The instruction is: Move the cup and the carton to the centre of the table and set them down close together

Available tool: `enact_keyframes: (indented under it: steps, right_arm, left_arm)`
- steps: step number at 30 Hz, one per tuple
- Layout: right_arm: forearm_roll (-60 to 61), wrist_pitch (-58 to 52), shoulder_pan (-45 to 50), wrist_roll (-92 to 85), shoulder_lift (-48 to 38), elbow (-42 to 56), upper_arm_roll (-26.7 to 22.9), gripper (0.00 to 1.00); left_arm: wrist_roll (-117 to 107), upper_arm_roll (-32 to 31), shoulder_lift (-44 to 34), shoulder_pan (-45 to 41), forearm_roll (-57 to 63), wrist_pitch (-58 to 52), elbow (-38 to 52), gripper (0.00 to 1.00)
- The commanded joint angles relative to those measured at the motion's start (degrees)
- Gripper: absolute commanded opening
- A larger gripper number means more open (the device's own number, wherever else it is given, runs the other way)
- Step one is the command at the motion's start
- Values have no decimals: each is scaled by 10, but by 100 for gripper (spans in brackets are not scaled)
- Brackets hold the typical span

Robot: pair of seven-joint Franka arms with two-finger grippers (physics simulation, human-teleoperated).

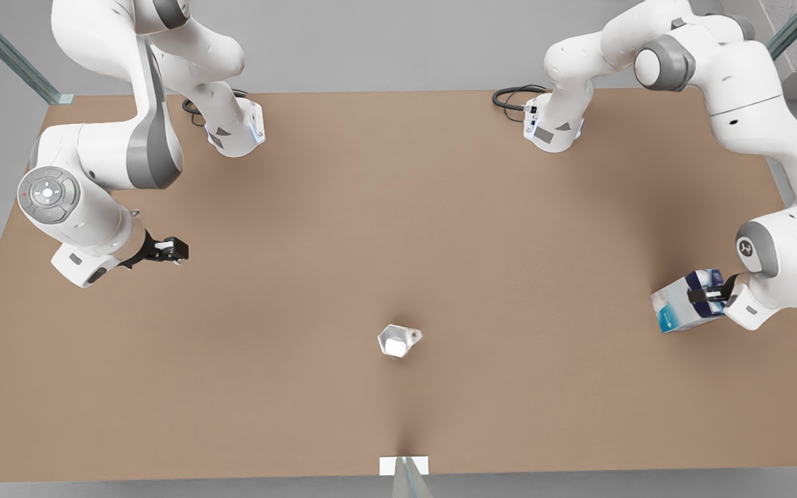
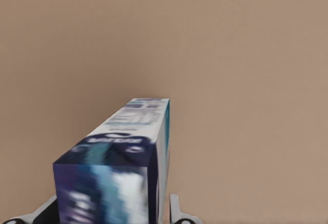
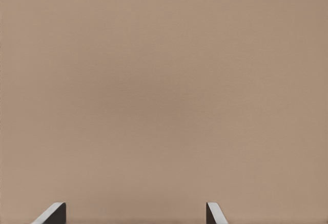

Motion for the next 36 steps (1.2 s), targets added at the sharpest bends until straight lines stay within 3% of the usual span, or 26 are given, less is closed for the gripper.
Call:
enact_keyframes:
  steps: [1,7,9,11,23,28,31,36]
  right_arm:
    - [0,0,0,0,0,0,0,100]
    - [0,2,-1,0,0,0,0,100]
    - [0,2,-1,0,0,0,0,100]
    - [0,2,0,0,0,0,0,100]
    - [1,1,-1,0,0,0,0,100]
    - [1,1,0,0,0,0,0,100]
    - [1,2,-1,0,0,0,0,100]
    - [1,2,-1,0,0,0,0,100]
  left_arm:
    - [0,0,0,0,0,0,0,99]
    - [1,-1,15,4,0,5,-2,96]
    - [1,-1,15,4,0,4,-2,61]
    - [1,-1,15,4,0,4,-2,55]
    - [11,-15,-27,-4,-7,-23,-1,54]
    - [105,-25,-77,-53,-3,-21,3,54]
    - [250,-25,-87,-125,23,2,14,54]
    - [679,-29,-82,-191,20,11,27,54]
